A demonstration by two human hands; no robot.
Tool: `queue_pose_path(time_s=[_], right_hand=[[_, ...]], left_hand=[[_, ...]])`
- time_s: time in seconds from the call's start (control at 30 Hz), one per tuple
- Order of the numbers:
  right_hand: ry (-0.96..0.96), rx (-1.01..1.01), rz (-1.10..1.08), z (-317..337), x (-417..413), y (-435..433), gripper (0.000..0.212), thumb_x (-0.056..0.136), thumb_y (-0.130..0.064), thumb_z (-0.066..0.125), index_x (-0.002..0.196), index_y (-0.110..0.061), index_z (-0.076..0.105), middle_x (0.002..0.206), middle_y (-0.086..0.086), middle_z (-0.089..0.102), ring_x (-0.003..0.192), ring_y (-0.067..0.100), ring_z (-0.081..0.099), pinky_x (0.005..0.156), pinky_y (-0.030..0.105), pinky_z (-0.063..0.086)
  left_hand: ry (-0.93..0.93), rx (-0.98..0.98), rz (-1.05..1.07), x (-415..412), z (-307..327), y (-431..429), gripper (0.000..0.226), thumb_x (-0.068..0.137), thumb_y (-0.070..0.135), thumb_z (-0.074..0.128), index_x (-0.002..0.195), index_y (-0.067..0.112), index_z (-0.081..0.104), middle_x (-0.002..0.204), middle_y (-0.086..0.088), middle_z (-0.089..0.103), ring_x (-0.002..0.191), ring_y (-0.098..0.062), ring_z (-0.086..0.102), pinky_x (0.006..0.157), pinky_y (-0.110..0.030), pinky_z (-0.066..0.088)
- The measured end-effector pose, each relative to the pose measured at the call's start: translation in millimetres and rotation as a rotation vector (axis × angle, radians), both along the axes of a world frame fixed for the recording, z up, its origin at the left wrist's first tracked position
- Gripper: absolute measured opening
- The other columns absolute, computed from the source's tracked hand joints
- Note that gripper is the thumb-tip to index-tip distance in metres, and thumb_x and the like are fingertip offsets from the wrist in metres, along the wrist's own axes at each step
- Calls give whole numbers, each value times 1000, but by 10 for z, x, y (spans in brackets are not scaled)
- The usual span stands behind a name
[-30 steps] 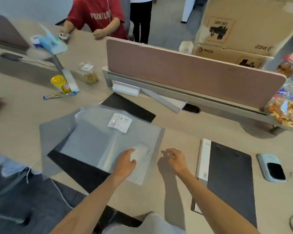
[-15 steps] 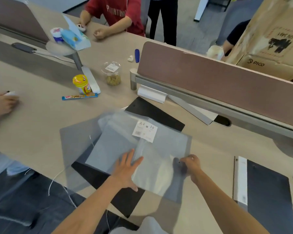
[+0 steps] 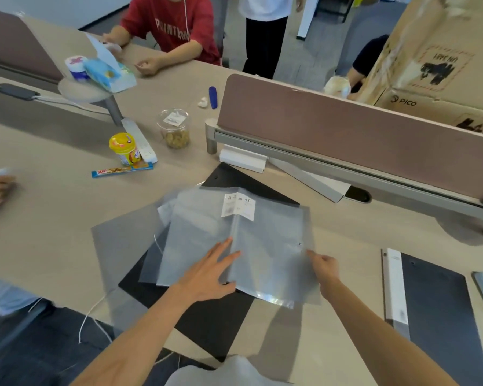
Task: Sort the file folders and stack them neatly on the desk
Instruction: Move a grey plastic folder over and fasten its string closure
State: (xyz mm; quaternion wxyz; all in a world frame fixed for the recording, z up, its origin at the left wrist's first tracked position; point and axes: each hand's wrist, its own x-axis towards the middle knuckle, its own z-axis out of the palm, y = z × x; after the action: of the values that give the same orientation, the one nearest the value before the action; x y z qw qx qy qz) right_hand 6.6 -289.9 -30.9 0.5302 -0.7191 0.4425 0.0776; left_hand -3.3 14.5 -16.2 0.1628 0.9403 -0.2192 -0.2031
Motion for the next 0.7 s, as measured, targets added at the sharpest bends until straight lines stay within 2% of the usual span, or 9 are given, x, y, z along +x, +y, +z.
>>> queue_pose_path(time_s=[0.07, 0.2, 0.33, 0.4, 0.5, 0.57, 0.6, 0.63, 0.7], right_hand=[[-87, 76, -1, 141, 2, -40, 24, 83, -29, 67, 75, -10, 54, 76, 13, 52, 62, 23, 46, 57, 31, 39], [-212, 168, 214, 439, -12, -78, 10, 93, -14, 55, 96, -14, 45, 95, 7, 63, 65, 24, 67, 51, 30, 48], [-356, 225, 374, 775, -23, -210, 27, 100, -6, 37, 123, -20, 41, 115, 1, 67, 70, 29, 74, 46, 30, 53], [-454, 238, 398, 962, -36, -322, 28, 101, -7, 38, 125, -21, 42, 119, 4, 67, 71, 27, 74, 47, 30, 54], [-562, 294, 408, 1221, -106, -530, 29, 101, -10, 42, 129, -17, 41, 122, 5, 66, 69, 25, 74, 45, 26, 52], [-621, 322, 407, 1380, -169, -684, 32, 100, -12, 45, 131, -16, 41, 121, 4, 67, 70, 25, 74, 46, 26, 53], [-647, 321, 413, 1439, -195, -765, 33, 99, -13, 46, 131, -18, 42, 120, 3, 67, 72, 26, 74, 49, 26, 54], [-668, 326, 419, 1496, -228, -841, 33, 99, -15, 47, 131, -20, 43, 119, 3, 68, 74, 27, 74, 53, 27, 55], [-681, 311, 415, 1517, -277, -1015, 32, 98, -18, 50, 129, -25, 46, 113, 5, 69, 80, 27, 73, 65, 35, 58]], left_hand=[[1, -7, 1, -21, 18, 2, 75, 88, 55, 48, 151, 40, 9, 164, 10, -11, 152, -19, 1, 118, -47, 29], [13, 16, -2, -64, 38, -48, 76, 91, 52, 47, 152, 38, 3, 164, 9, -14, 152, -19, -3, 119, -48, 27], [27, -9, -12, -133, 114, -110, 92, 84, 70, 46, 151, 40, -8, 161, 15, -19, 149, -8, -8, 124, -42, 12], [127, -183, 93, -165, 265, -226, 101, 78, 79, 45, 151, 40, -12, 158, 23, -18, 144, 1, -8, 120, -36, 7], [217, -663, 460, -102, 589, -535, 104, 72, 83, 46, 153, 36, 0, 158, 22, 3, 145, -1, 6, 120, -36, 10], [265, -951, 640, -15, 847, -794, 83, 83, 68, 49, 151, 32, 19, 153, 12, 31, 141, -10, 31, 117, -38, 27], [282, -1041, 684, 24, 993, -927, 65, 90, 57, 50, 146, 31, 30, 143, 9, 45, 132, -13, 44, 109, -38, 37], [288, -1093, 707, 50, 1134, -1053, 50, 94, 48, 51, 140, 31, 39, 132, 7, 54, 121, -15, 53, 98, -37, 45], [297, -1148, 710, 74, 1349, -1271, 43, 93, 37, 59, 133, 27, 47, 121, 2, 62, 107, -18, 61, 86, -37, 49]])
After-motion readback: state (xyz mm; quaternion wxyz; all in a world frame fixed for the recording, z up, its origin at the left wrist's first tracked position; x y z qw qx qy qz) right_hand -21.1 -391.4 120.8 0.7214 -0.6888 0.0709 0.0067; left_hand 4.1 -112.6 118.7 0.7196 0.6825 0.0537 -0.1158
